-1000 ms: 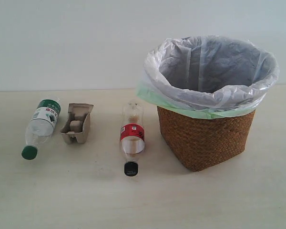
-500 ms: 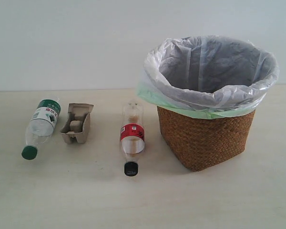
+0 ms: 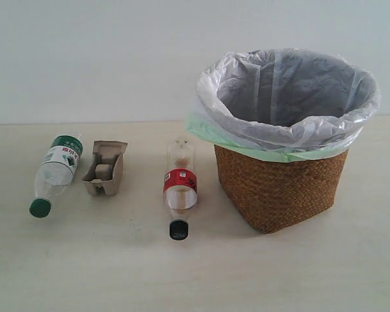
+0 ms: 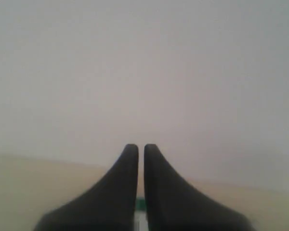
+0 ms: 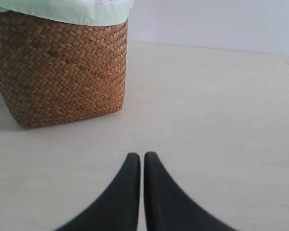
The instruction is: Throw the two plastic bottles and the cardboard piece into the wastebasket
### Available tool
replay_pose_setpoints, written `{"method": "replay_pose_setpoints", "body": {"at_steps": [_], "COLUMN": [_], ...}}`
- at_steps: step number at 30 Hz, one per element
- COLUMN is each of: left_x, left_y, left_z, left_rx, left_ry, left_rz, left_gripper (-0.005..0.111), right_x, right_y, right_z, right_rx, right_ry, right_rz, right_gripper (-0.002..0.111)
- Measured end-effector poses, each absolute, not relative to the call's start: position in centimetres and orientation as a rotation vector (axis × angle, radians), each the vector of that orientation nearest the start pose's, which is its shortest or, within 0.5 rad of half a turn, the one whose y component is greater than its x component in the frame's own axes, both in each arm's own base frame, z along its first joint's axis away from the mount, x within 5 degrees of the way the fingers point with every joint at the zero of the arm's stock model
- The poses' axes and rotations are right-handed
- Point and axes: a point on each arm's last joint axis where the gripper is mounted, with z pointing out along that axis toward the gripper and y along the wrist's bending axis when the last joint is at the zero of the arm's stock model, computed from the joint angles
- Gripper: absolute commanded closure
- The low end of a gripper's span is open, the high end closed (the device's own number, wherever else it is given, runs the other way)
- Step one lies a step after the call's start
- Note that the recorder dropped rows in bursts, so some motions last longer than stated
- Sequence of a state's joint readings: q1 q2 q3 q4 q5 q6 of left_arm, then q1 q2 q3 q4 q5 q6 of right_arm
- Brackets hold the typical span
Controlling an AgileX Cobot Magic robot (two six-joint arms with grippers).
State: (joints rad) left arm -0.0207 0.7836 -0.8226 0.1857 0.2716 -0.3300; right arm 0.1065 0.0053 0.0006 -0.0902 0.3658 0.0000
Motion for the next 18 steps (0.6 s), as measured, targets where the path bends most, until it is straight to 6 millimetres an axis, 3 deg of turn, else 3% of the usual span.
{"method": "replay_pose_setpoints", "body": {"at_steps": [6,9,13,14,15,18], "left_x": [23.4,26.4,29.3,30.0,30.5,32.3], "left_y": [-0.6,-1.0,-1.1,-1.2,-1.2,-1.1], "left_z": [34.8,32.6,30.1,29.4,28.9,26.4], "left_rx": [-0.077,-0.034,0.005,0.007,0.012,0.028], "left_ry": [2.063,2.171,2.256,2.272,2.279,2.323], "left_rz": [-0.085,-0.104,-0.102,-0.100,-0.096,-0.081], "left_gripper": [0.099,0.074,0.013,0.002,-0.003,0.000], "right_x": [5.3,5.3,5.3,5.3,5.3,5.3], "right_y": [0.3,0.3,0.3,0.3,0.3,0.3], "right_z": [18.0,18.0,18.0,18.0,18.0,18.0], "right_rx": [-0.154,-0.154,-0.154,-0.154,-0.154,-0.154], "right_ry": [1.847,1.847,1.847,1.847,1.847,1.847], "right_rz": [-0.014,-0.014,-0.014,-0.014,-0.014,-0.014], "right_gripper": [0.108,0.108,0.108,0.108,0.108,0.108]}}
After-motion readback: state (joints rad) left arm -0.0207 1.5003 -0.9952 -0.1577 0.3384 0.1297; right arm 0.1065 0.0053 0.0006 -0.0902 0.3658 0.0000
